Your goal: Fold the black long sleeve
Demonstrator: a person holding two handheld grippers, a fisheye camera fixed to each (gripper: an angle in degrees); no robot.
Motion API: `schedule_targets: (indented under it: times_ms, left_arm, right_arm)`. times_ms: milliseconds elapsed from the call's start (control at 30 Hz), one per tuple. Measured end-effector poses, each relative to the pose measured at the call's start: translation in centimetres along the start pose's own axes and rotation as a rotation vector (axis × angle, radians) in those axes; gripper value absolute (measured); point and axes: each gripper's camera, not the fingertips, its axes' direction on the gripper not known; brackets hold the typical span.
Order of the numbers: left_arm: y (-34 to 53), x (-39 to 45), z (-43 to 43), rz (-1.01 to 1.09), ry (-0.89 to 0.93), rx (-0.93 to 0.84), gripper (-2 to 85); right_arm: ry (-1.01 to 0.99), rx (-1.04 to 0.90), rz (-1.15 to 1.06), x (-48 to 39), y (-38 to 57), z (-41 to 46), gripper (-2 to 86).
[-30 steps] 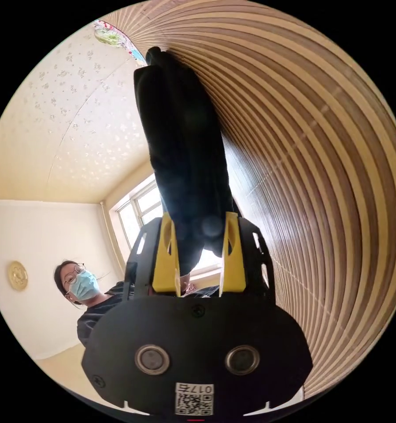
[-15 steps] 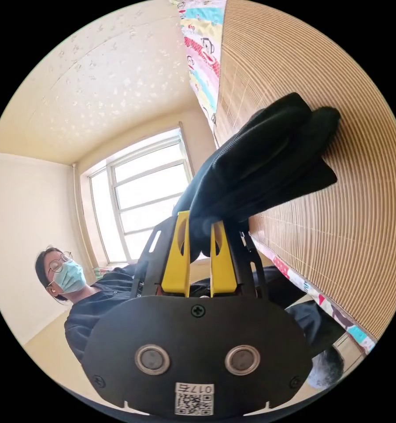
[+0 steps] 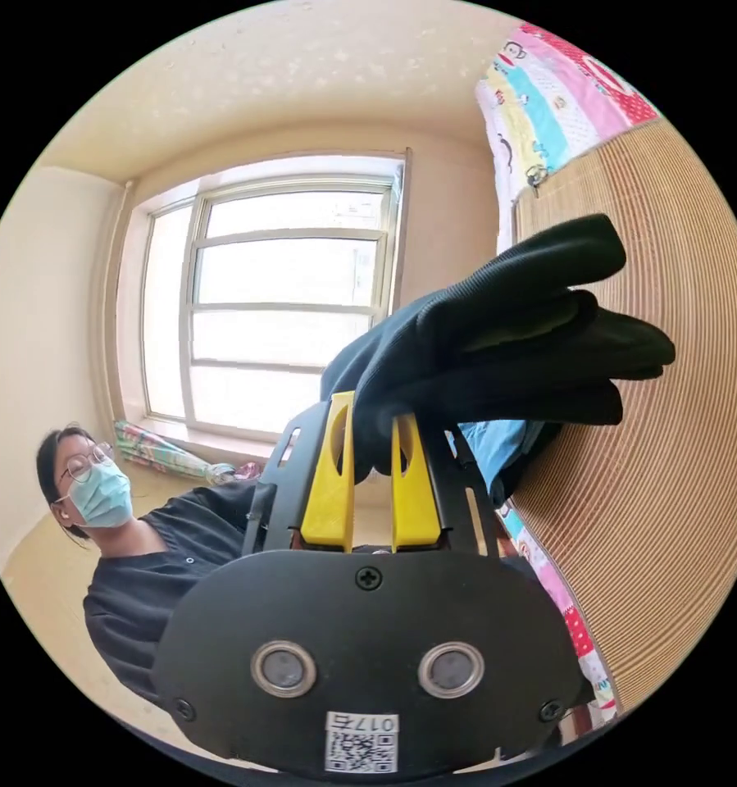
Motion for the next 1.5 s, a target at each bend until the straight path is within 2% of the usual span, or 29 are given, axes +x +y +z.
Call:
schedule_targets:
  times_ms: [100, 233, 300, 367, 467, 567, 633, 733, 800, 900, 1033, 1100, 1200, 1300, 1367, 1433, 1500]
  left_arm:
    - [5.4, 0.3, -4.5, 0.005, -0.115, 0.054, 6.8]
    - [14.4, -3.9, -7.7, -0.116, -0.314, 0.163, 7.1]
    - [21.0, -9.8, -8.2, -0.329, -0.507, 0.223, 8.0]
    - [25.9, -14.2, -7.4, -0.507, -0.588, 0.257, 8.9]
    - [32.2, -16.1, -5.8, -0.565, -0.53, 0.462, 9.7]
    - [35.6, -13.4, -4.4, -0.539, -0.67, 0.691, 10.0]
    - [35.4, -11.4, -2.9, -0.456, -0.758, 0.746, 10.0]
    - [29.9, -10.1, 2.1, -0.252, -0.797, 0.602, 10.0]
    - [23.4, -10.1, 9.1, -0.052, -0.804, 0.372, 10.1]
    - [17.1, -13.5, 19.1, 0.037, -0.876, 0.114, 9.6]
    - [15.1, -20.6, 27.8, -0.016, -1.091, 0.038, 7.2]
    - [16.1, -26.2, 31.6, -0.113, -1.29, -0.009, 4.9]
    - [18.1, -29.8, 33.9, -0.2, -1.309, 0.122, 2.6]
    - [18.1, -30.9, 36.1, -0.259, -1.295, 0.121, 1.4]
    - [18.3, -30.9, 37.4, -0.195, -1.283, 0.118, 0.6]
    - [18.1, -30.7, 39.1, -0.11, -1.277, 0.086, -0.3]
    - [17.4, -30.1, 42.8, -0.025, -1.368, 0.044, -0.7]
  right_arm:
    - [0.12, -0.022, -0.084, -1.2, 1.4, 9.0, 6.0]
    - [0.237, -0.074, -0.059, 4.2, 6.1, 21.5, 6.2]
    - [0.323, -0.16, 0.042, 8.9, 8.0, 26.6, 6.7]
    - [0.371, -0.323, 0.254, 15.4, 10.4, 32.1, 7.6]
    - [0.378, -0.354, 0.255, 16.4, 12.5, 34.7, 8.4]
    - [0.389, -0.377, 0.21, 14.9, 13.1, 34.9, 9.4]
    - [0.397, -0.389, 0.191, 14.0, 13.4, 34.4, 9.2]
    - [0.444, -0.342, 0.18, 12.4, 14.0, 32.5, 8.1]
    - [0.474, -0.286, 0.193, 11.5, 14.4, 31.0, 7.4]
    - [0.513, -0.16, 0.205, 9.3, 15.6, 28.6, 5.6]
    - [0.619, 0.037, 0.182, 4.3, 18.4, 25.1, 1.6]
    - [0.661, 0.123, 0.15, 1.7, 20.2, 23.3, 1.0]
    - [0.764, 0.295, 0.164, -1.9, 24.6, 20.2, 0.6]
    - [0.871, 0.495, 0.279, -4.6, 30.3, 17.2, 0.4]
    - [0.922, 0.661, 0.418, -6.1, 35.7, 15.2, 0.4]
    - [0.963, 0.776, 0.444, -7.5, 39.9, 14.6, 0.3]
    - [1.034, 0.868, 0.48, -8.4, 43.8, 14.2, 0.3]
